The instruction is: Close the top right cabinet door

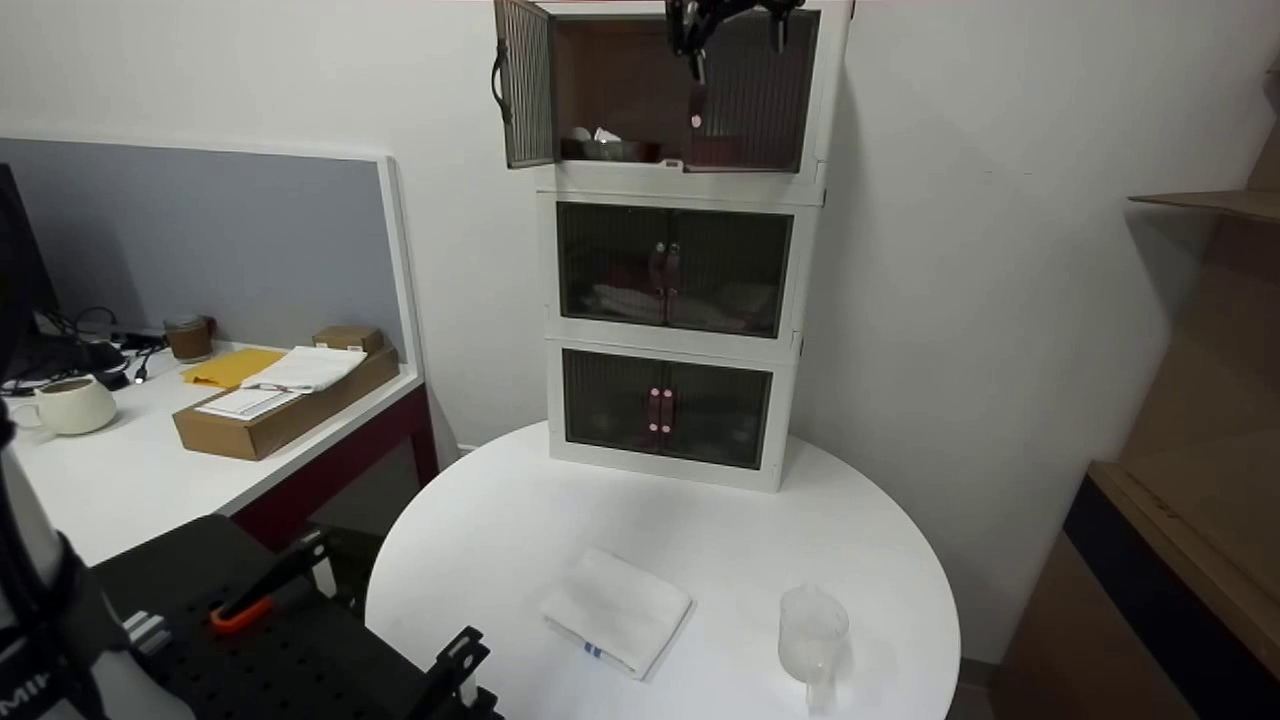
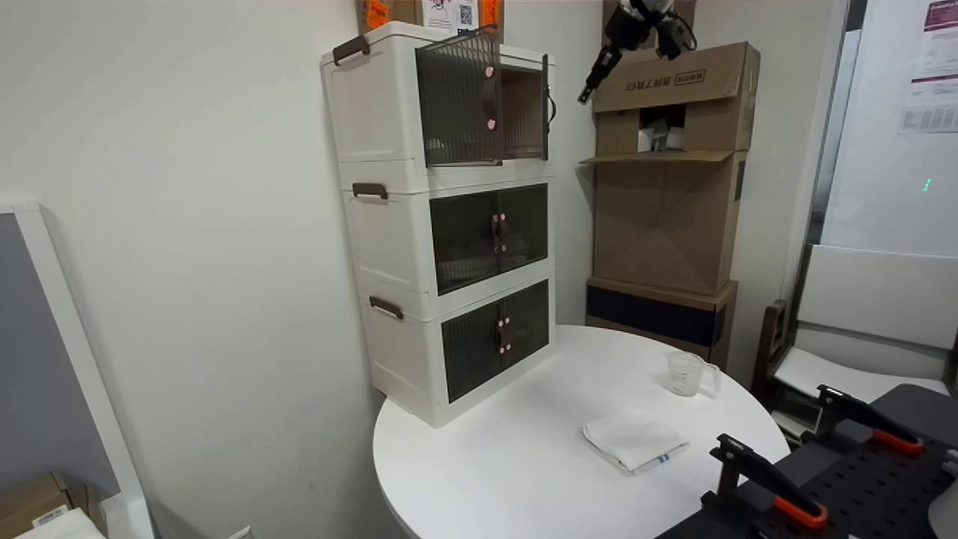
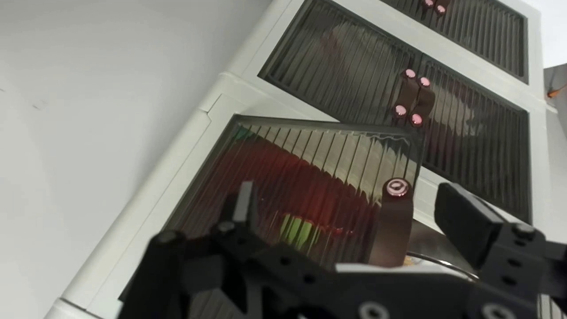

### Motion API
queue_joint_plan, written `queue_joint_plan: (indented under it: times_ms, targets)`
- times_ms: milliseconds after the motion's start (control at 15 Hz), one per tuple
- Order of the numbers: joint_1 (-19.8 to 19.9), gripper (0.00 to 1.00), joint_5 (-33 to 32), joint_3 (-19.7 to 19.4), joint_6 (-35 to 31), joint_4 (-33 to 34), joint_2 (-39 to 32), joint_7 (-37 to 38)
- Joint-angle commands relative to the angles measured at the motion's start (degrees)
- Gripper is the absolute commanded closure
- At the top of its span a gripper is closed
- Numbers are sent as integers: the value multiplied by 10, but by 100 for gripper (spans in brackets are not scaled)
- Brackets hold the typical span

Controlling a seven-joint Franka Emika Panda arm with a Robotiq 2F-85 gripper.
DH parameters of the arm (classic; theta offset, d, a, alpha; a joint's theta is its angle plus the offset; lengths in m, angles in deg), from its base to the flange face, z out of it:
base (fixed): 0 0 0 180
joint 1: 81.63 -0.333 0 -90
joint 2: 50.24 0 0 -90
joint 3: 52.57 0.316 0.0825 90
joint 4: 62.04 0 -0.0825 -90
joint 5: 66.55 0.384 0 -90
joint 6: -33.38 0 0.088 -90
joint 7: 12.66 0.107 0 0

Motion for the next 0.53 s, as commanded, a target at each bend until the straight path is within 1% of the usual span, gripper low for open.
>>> queue_joint_plan:
  times_ms: [0,467]
  targets:
    - [-10,0,41,-5,-21,60,-50,-15]
    - [2,0,115,14,13,193,-160,-45]
